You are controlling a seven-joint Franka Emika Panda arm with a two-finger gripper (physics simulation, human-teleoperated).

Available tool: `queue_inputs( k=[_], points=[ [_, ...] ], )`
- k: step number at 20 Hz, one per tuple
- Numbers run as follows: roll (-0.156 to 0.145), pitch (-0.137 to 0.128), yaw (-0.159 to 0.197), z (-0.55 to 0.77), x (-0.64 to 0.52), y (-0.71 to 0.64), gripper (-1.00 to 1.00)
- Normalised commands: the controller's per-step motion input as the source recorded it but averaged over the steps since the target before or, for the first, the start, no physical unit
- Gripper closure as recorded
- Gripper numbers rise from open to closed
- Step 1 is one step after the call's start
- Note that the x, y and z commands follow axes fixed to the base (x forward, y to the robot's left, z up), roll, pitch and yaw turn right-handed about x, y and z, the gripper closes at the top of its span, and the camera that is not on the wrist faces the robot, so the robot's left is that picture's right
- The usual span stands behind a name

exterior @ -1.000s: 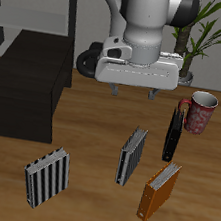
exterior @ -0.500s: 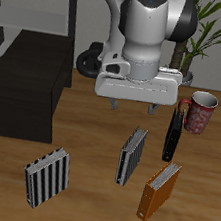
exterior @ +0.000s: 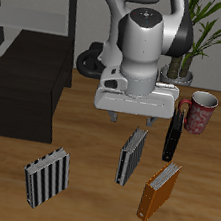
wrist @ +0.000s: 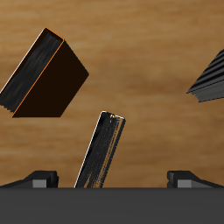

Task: Place the left striped book flat on top of the shelf

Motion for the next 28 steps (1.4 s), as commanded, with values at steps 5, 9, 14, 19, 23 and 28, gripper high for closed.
queue_inputs(
  k=[5,9,14,19,23,28],
  points=[
    [0.026,-0.002,-0.005,-0.23,-0.12,0.1,-1.0],
    [-0.005,0.001,-0.039,-0.24,-0.02,0.03,-1.0],
    [-0.024,0.02,-0.012,-0.25,0.02,0.0,-1.0],
    [0.005,0.038,-0.004,-0.35,0.04,0.06,-1.0],
    [0.013,0.058,-0.006,-0.38,-0.01,0.1,1.0],
    [-0.026,0.013,-0.006,-0.09,-0.01,-0.04,1.0]
  ],
)
